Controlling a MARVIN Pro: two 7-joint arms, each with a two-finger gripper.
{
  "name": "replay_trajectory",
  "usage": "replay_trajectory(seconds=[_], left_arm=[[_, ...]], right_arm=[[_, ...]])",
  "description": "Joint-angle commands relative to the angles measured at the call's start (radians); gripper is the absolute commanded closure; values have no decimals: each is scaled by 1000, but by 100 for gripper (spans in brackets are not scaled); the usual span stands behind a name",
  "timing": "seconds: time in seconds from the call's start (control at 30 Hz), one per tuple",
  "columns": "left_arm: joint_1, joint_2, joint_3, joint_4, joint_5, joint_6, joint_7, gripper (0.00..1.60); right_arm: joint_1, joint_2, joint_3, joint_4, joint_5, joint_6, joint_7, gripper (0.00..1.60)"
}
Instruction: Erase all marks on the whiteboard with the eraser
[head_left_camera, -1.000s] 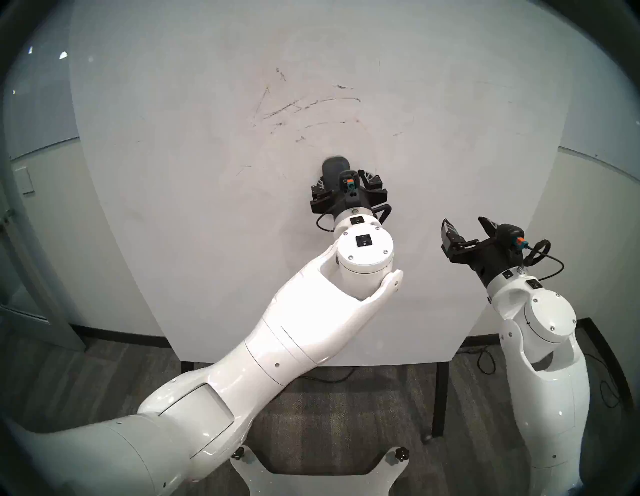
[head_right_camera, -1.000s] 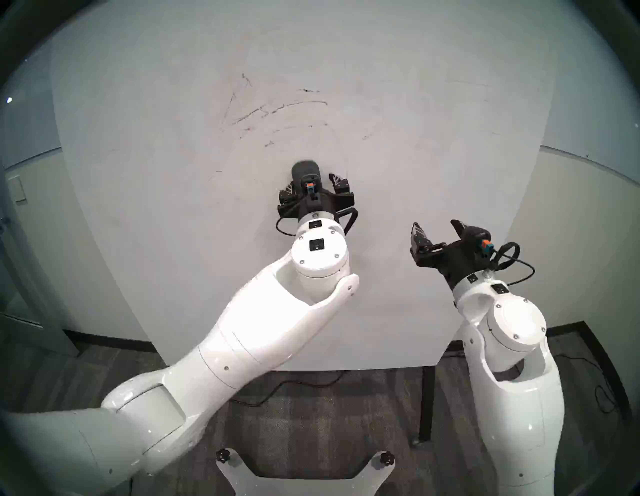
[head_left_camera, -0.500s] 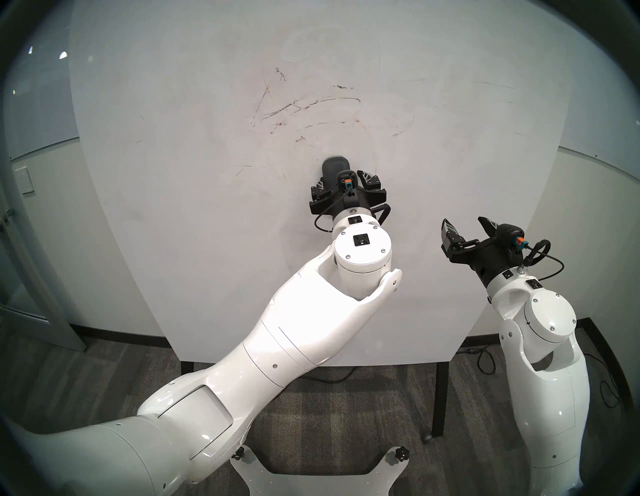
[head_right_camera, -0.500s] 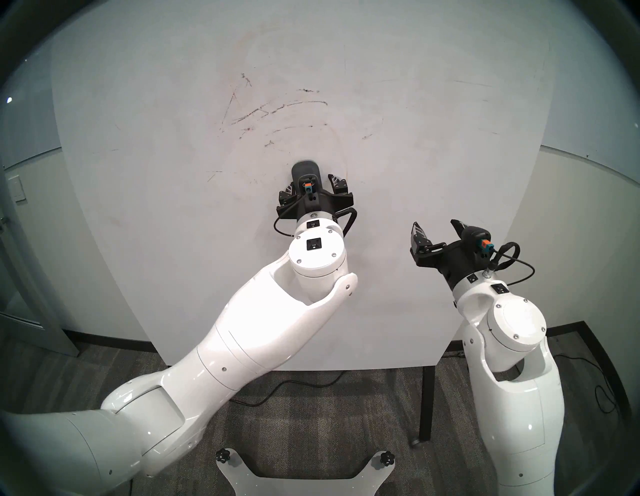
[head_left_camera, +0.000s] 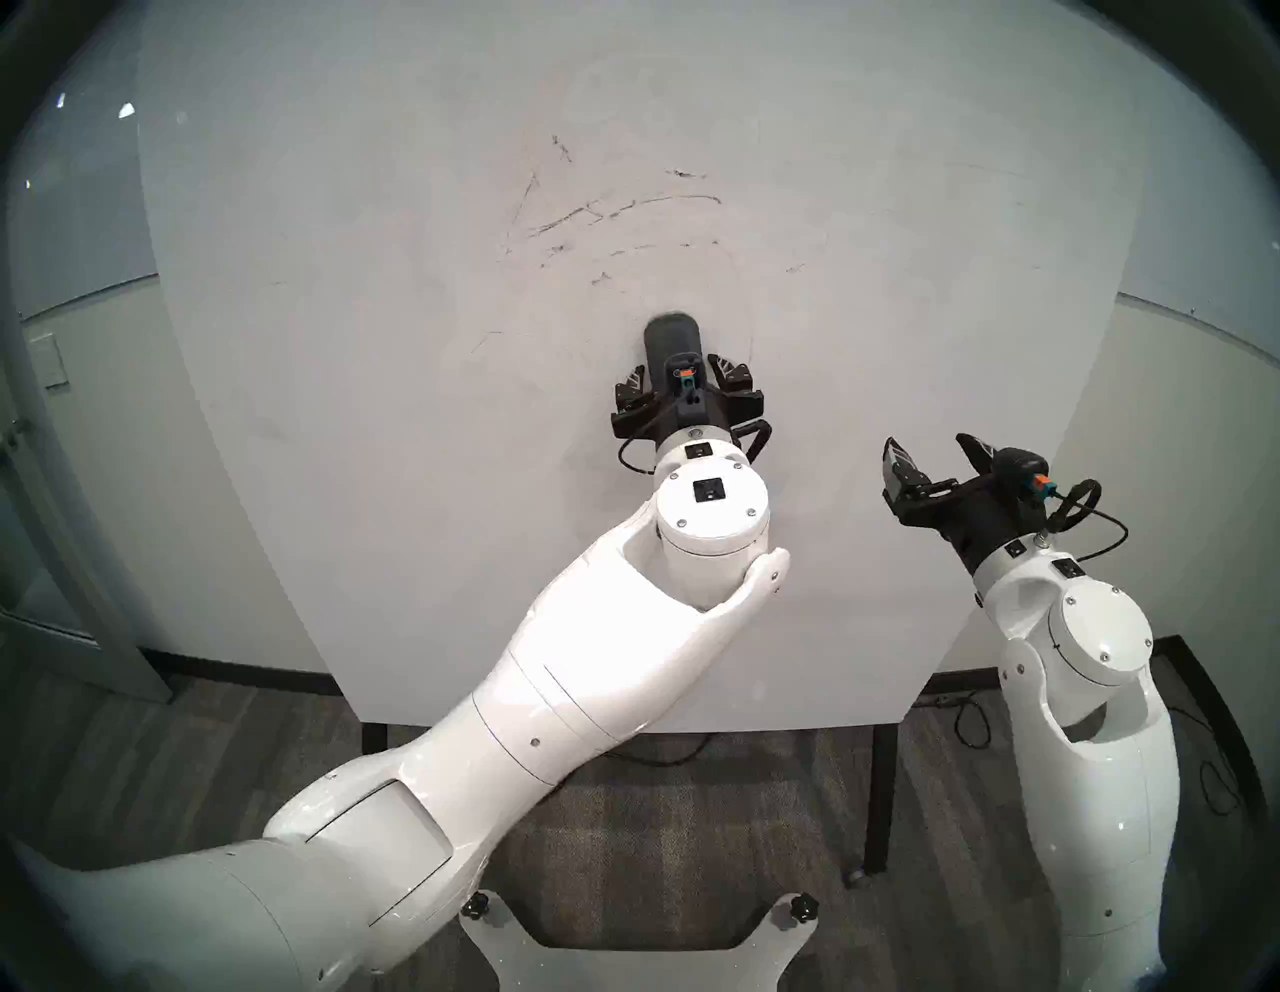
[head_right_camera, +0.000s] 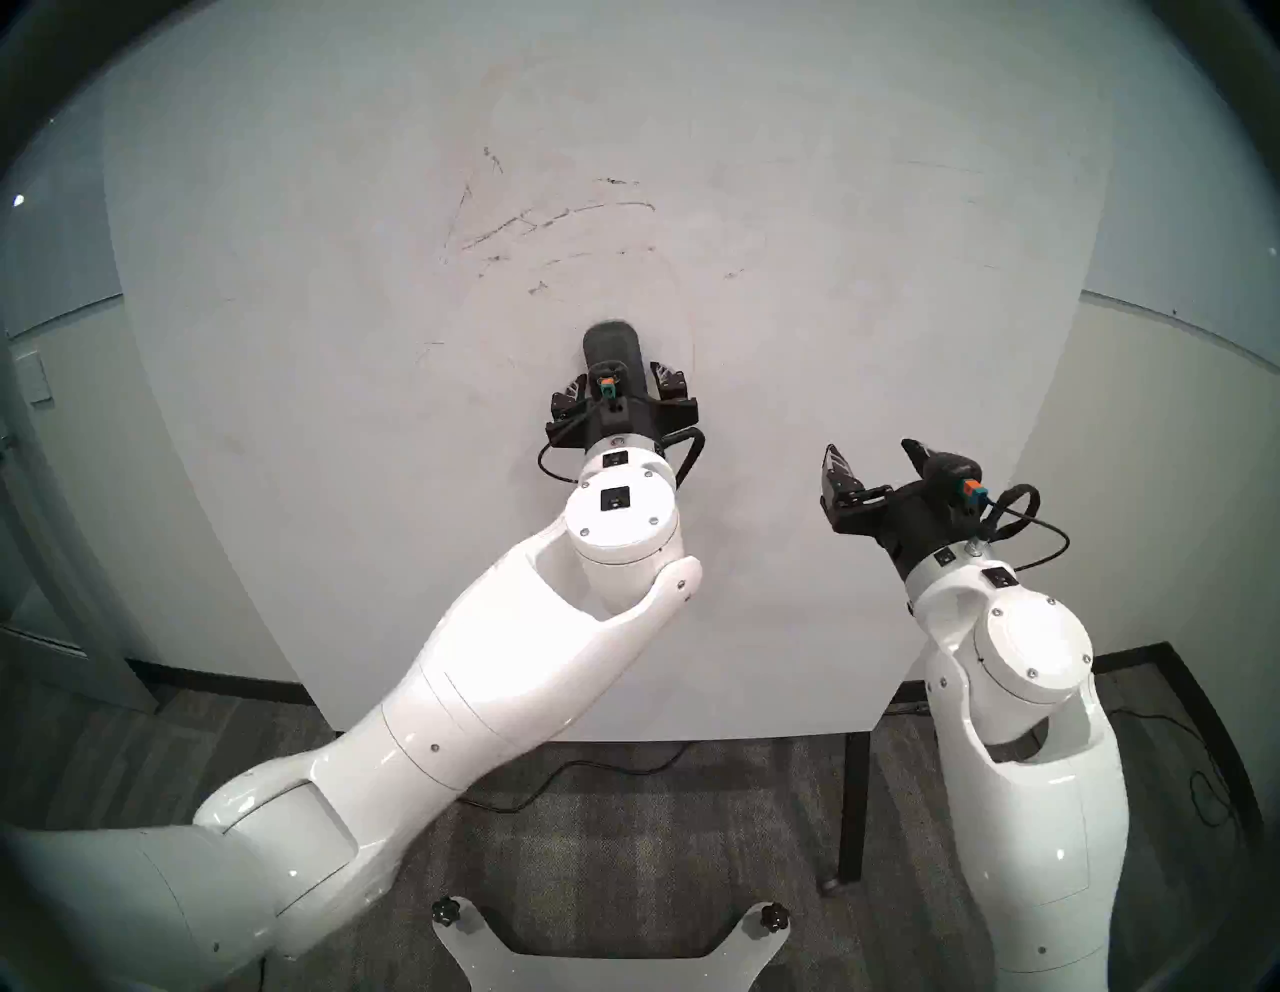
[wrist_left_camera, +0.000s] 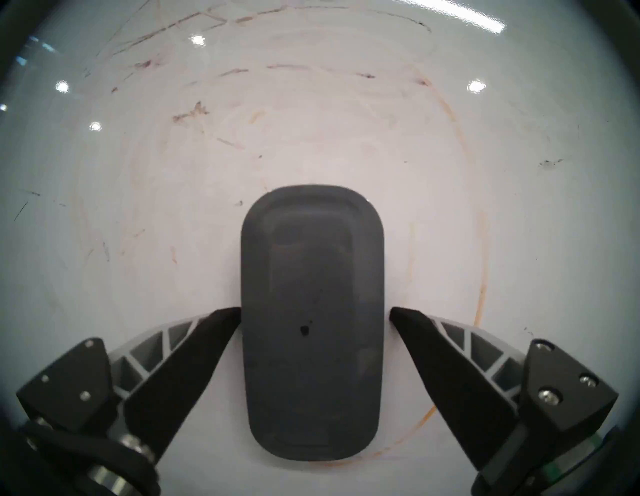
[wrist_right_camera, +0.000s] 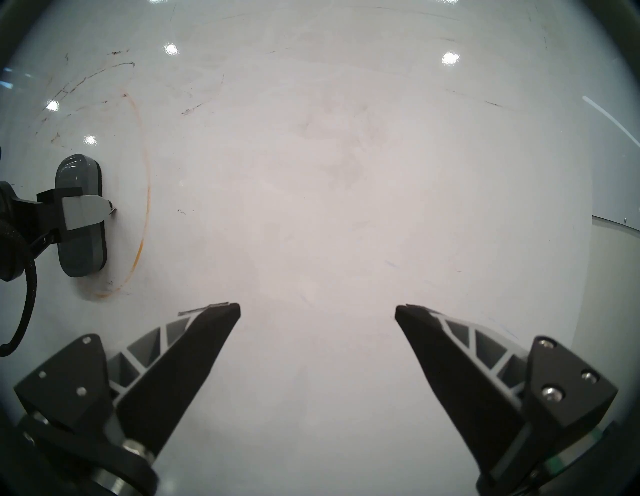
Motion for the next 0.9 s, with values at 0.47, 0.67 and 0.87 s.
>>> replay_trajectory(seconds=[0.47,0.67,0.87], left_arm=[[-1,-5,3,-32,5,-6,-4,160],[32,4,4,-49,0,5,6,160],[47,10,3,-28,3,-2,5,160]], right_arm=[[7,1,-3,-23,-1,-9,2,0],[7,1,-3,-23,-1,-9,2,0],[7,1,-3,-23,-1,-9,2,0]])
